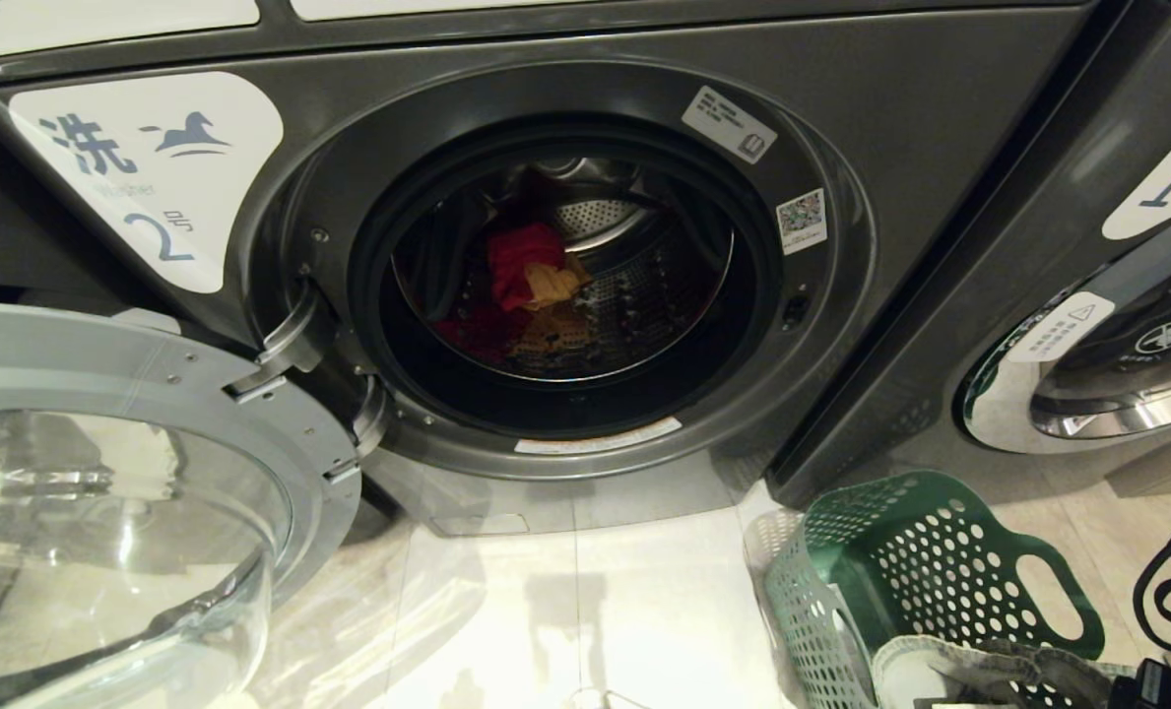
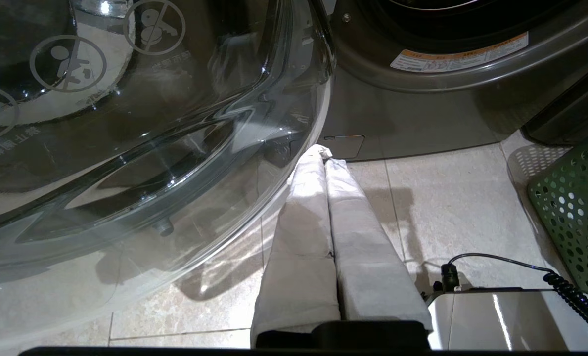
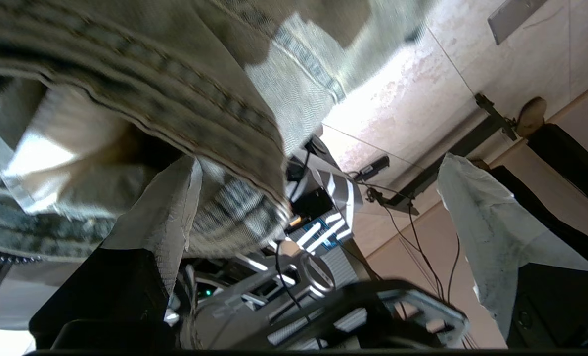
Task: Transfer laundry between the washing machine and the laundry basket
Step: Pick a cloth and place it into the basket
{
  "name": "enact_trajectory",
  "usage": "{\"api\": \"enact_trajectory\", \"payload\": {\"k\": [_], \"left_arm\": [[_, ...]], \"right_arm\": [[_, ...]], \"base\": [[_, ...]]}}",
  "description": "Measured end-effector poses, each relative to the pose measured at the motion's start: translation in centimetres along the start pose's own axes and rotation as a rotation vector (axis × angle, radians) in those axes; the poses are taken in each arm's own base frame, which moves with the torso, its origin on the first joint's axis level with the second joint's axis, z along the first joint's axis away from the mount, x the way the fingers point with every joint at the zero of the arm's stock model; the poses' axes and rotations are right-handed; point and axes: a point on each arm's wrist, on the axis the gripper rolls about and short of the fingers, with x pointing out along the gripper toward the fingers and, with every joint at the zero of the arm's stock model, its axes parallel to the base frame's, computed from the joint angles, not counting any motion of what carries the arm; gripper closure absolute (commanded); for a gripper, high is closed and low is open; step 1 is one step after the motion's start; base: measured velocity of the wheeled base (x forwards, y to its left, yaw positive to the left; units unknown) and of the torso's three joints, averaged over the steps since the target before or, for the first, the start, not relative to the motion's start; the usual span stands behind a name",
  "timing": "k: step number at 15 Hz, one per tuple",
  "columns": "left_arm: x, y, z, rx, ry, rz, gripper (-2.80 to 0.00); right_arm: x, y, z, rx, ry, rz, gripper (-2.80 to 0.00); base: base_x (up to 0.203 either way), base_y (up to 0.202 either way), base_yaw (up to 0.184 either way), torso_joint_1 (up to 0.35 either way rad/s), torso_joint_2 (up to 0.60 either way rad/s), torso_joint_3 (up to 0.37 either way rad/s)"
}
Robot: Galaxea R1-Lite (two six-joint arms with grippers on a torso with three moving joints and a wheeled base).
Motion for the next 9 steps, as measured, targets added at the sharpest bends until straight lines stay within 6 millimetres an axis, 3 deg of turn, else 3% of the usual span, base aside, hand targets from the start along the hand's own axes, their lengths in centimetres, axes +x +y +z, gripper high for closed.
{"api": "enact_trajectory", "payload": {"k": [9], "left_arm": [[0.0,0.0,0.0,0.0,0.0,0.0,0.0]], "right_arm": [[0.83,0.84,1.06,-0.059,0.016,0.09,-2.8]], "base": [[0.0,0.0,0.0,0.0,0.0,0.0]]}}
